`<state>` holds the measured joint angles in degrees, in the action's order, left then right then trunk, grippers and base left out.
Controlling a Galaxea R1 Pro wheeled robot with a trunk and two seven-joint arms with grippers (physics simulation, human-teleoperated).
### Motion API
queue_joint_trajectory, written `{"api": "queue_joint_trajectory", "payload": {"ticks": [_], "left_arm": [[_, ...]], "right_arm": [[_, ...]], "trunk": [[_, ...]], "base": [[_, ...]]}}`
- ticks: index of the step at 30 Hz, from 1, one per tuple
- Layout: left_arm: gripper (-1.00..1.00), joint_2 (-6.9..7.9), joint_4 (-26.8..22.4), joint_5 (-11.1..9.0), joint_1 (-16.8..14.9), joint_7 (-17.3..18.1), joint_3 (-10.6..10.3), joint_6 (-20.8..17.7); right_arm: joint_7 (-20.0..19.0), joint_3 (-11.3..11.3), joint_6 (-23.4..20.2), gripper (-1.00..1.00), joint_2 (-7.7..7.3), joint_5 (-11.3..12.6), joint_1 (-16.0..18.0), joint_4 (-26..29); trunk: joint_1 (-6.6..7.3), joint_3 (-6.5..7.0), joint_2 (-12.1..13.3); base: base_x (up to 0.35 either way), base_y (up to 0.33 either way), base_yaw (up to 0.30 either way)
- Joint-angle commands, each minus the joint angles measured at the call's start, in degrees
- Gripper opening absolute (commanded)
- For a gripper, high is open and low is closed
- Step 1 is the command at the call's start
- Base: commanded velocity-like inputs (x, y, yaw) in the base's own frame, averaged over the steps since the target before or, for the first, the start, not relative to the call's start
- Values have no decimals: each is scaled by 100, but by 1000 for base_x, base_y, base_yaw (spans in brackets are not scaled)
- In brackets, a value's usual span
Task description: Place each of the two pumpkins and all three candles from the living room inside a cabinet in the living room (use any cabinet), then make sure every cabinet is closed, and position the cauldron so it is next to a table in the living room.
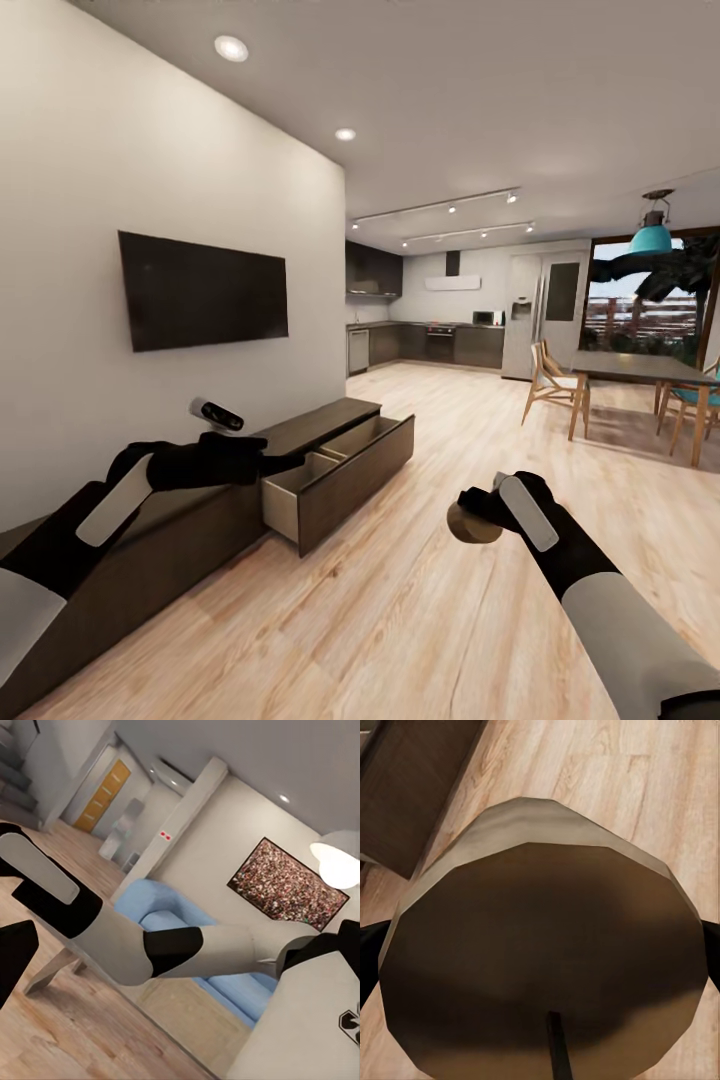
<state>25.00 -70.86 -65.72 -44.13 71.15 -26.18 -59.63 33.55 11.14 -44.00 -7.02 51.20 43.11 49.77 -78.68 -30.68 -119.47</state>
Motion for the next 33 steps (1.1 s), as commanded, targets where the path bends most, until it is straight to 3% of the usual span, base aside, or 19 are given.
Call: {"api": "queue_joint_trajectory", "payload": {"ticks": [1, 18, 33], "left_arm": [[100, 5, 0, -21, -8, 14, -18, -37], [100, -7, 50, -3, -8, 6, -27, -37], [100, -30, 117, -7, -7, -22, -23, -37]], "right_arm": [[62, 26, -4, -100, -10, 62, 5, 6], [29, 20, 8, -100, -26, 101, 8, 6], [24, 9, -3, -100, -36, 108, 8, -2]], "trunk": [[23, 11, 38], [397, 266, 720], [397, 126, 720]], "base": [[0, 0, 0], [0, 0, 0], [81, -39, 0]]}}
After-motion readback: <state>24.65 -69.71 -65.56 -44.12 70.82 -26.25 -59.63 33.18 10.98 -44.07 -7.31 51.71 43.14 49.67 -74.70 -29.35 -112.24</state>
